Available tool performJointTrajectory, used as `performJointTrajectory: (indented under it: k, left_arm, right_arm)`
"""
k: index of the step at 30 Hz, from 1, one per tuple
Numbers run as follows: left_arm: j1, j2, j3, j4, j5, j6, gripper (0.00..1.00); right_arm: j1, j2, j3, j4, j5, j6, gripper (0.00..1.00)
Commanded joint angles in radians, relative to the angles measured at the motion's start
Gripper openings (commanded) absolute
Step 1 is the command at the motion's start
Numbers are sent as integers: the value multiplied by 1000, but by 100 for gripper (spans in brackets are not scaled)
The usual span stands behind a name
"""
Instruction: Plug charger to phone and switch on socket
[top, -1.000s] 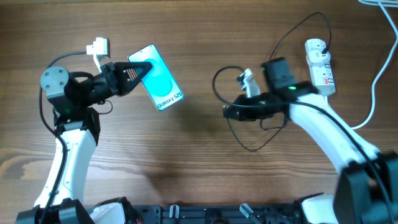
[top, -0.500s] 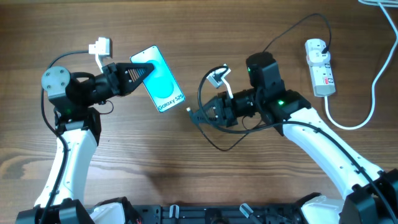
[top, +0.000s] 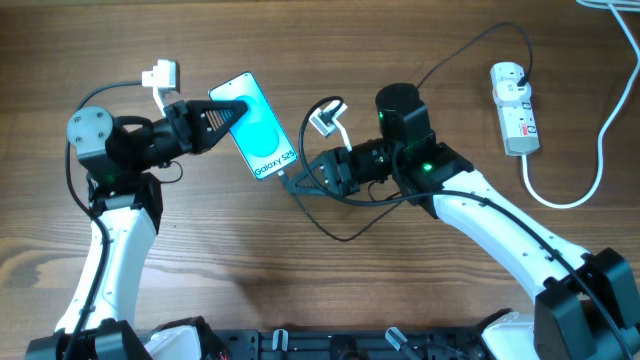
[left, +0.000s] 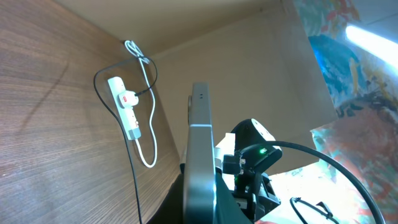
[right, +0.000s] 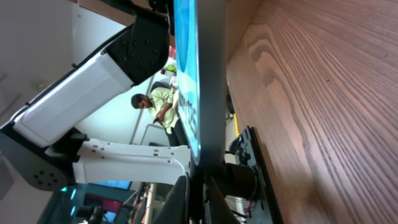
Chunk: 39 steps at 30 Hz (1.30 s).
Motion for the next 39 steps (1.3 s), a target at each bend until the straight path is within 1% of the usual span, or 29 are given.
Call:
performJointTrajectory:
  k: [1, 21, 39]
  left_arm:
    - [-5, -4, 6, 8, 2, 12, 4]
    - [-5, -4, 6, 8, 2, 11, 4]
    - [-5, -4, 6, 8, 9, 11, 4]
  right_arm:
    - [4, 12, 4, 32, -37, 47, 4]
    - [4, 12, 4, 5, -42, 48, 4]
    - [4, 12, 4, 38, -5, 123, 4]
